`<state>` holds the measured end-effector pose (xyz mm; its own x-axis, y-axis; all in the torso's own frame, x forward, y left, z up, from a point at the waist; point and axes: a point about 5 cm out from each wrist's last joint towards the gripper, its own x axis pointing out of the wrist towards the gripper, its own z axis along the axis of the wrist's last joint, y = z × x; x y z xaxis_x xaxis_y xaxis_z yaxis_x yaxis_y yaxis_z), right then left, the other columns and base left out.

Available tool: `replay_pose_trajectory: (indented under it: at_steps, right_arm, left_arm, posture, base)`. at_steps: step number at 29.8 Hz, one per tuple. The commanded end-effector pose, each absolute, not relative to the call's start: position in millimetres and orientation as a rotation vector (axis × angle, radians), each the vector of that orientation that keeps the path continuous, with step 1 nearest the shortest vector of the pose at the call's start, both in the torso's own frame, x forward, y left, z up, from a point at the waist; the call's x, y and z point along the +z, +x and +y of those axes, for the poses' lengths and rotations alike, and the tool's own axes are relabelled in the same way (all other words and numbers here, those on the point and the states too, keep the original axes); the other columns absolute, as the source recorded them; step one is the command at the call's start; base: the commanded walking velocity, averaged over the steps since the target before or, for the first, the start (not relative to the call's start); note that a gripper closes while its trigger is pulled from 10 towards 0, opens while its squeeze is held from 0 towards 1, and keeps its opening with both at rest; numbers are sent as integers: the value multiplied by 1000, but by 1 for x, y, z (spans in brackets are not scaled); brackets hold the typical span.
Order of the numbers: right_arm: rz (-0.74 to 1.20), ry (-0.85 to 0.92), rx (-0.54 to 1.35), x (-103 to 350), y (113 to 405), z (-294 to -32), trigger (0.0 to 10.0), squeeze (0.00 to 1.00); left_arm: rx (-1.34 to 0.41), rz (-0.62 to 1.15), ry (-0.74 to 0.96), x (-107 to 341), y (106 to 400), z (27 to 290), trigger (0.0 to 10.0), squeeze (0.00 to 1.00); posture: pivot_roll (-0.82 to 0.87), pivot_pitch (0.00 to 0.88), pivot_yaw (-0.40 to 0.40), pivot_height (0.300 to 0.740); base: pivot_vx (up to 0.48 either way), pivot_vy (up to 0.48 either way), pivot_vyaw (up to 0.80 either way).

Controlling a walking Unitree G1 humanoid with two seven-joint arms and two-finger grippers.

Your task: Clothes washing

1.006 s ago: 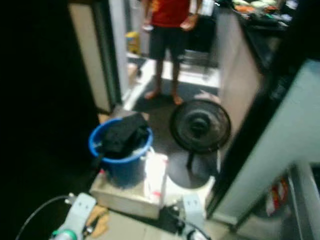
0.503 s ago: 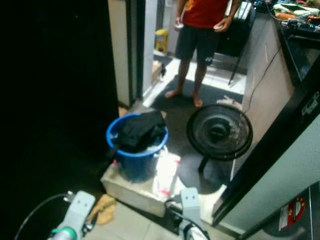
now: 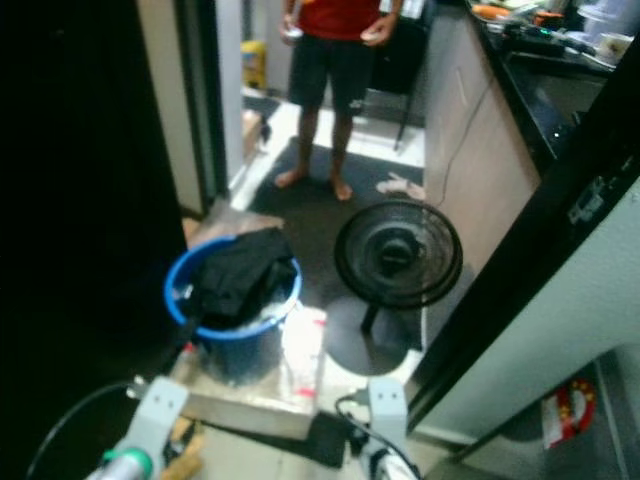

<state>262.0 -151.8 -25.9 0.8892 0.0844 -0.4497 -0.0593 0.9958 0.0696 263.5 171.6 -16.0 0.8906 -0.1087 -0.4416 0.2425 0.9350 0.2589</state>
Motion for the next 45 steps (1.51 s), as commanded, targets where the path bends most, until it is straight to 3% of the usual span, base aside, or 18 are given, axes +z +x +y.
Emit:
replay_pose_trajectory:
  at_steps: [1, 13, 37, 45]
  right_arm:
    - [464, 38, 64, -26, 261, -158, 10000, 0]
    - [331, 4, 175, -2, 284, -137, 10000, 0]
    - [425, -48, 166, -19, 268, -148, 10000, 0]
    - [359, -83, 148, -9, 276, -153, 10000, 0]
  left_arm:
    - [-196, 462, 306, -23, 256, 168, 10000, 0]
    - [-184, 432, 292, -17, 263, 166, 10000, 0]
    - [-206, 408, 275, -11, 269, 162, 10000, 0]
    - [-260, 340, 249, 0, 278, 143, 10000, 0]
  posture:
    - [19, 15, 10, 740]
    - [20, 14, 7, 740]
    - [16, 4, 10, 740]
    - [15, 18, 10, 740]
  base:
    - [356, 259, 0]
    - [274, 168, 0]
    - [0, 0, 0]
    - [0, 0, 0]
